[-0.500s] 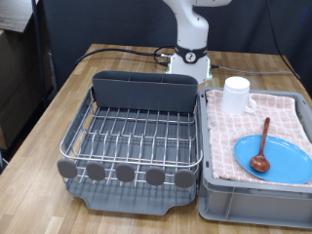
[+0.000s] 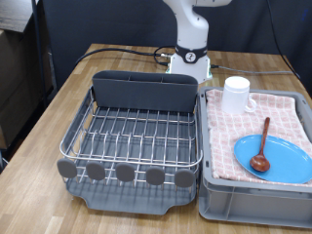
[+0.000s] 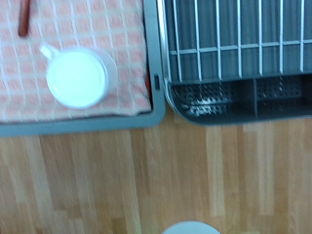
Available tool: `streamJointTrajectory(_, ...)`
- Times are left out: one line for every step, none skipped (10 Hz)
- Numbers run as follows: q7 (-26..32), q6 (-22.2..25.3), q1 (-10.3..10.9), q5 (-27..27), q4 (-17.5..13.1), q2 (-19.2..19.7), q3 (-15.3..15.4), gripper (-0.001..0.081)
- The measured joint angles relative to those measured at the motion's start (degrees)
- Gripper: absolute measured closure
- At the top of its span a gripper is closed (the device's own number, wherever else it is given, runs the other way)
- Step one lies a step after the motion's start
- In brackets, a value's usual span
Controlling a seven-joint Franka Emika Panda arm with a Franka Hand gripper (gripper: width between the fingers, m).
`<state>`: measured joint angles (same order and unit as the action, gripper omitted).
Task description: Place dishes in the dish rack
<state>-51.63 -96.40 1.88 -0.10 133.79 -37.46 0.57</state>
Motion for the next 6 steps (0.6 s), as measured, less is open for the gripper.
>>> streamJointTrajectory(-2.55, -3.15, 0.02, 1.24, -0.06, 1.76, 0.76, 0.0003)
streamJointTrajectory(-3.83, -5.97, 0.25, 3.02, -0.33, 3.57, 1.44, 0.0003)
streamJointTrajectory(-5.09, -7.78, 0.58, 4.23, -1.07, 5.45, 2.19, 0.0003)
streamJointTrajectory(-5.36, -8.82, 0.94, 4.92, -2.18, 7.35, 3.11, 0.0003)
streamJointTrajectory(-5.41, -9.11, 1.19, 5.17, -3.81, 9.45, 3.36, 0.0003)
streamJointTrajectory(-5.41, -9.04, 1.18, 5.12, -3.79, 9.42, 3.29, 0.0003)
